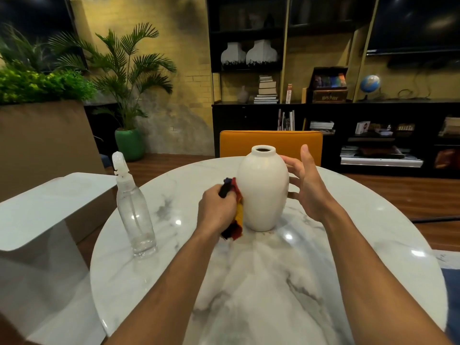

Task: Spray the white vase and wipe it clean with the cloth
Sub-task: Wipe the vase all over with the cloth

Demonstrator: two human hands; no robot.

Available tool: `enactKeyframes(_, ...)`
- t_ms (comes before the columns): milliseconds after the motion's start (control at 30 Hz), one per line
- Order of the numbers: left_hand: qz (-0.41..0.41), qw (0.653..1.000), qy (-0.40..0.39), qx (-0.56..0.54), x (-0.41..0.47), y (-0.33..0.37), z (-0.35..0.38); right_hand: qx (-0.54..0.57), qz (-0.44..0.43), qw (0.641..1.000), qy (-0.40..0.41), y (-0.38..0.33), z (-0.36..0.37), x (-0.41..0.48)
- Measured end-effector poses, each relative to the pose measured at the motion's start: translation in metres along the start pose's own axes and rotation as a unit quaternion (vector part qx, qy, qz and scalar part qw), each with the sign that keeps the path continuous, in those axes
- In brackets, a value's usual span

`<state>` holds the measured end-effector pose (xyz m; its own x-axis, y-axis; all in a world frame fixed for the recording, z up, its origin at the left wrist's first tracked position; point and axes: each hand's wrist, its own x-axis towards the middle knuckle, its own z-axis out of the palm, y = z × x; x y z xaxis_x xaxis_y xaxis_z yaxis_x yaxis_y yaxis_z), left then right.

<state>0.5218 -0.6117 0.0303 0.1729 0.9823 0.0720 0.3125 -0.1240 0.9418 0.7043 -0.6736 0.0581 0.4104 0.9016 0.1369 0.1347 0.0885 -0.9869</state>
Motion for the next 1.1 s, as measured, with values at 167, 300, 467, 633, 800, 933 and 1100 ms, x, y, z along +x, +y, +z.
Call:
enactKeyframes(167,0.110,0.993,0.020,0.020,0.005,0.035,-0.007,0.001,0.000,1.000,0.005,-0.002,0.001,-0.002)
enactKeyframes(300,0.165,0.985,0.002,0.047,0.007,0.057,-0.010,0.002,-0.001,1.000,0.006,-0.001,0.000,-0.001)
enactKeyframes(467,0.149,0.988,0.028,0.041,-0.005,0.040,-0.007,0.000,-0.006,1.000,0.004,0.000,0.000,0.000)
enactKeyframes(633,0.083,0.996,0.031,0.015,-0.019,0.023,-0.015,-0.008,-0.009,1.000,0.024,-0.001,0.000,-0.004)
enactKeyframes(800,0.072,0.995,0.005,-0.062,-0.041,0.028,-0.028,-0.029,-0.082,0.982,0.168,-0.008,-0.002,-0.026)
enactKeyframes(933,0.101,0.989,-0.030,-0.106,-0.058,0.033,-0.032,0.002,-0.096,0.988,0.117,-0.006,0.008,-0.069)
enactKeyframes(1100,0.144,0.985,-0.049,-0.080,-0.074,0.033,-0.025,0.011,-0.048,0.999,0.022,0.007,0.028,-0.105)
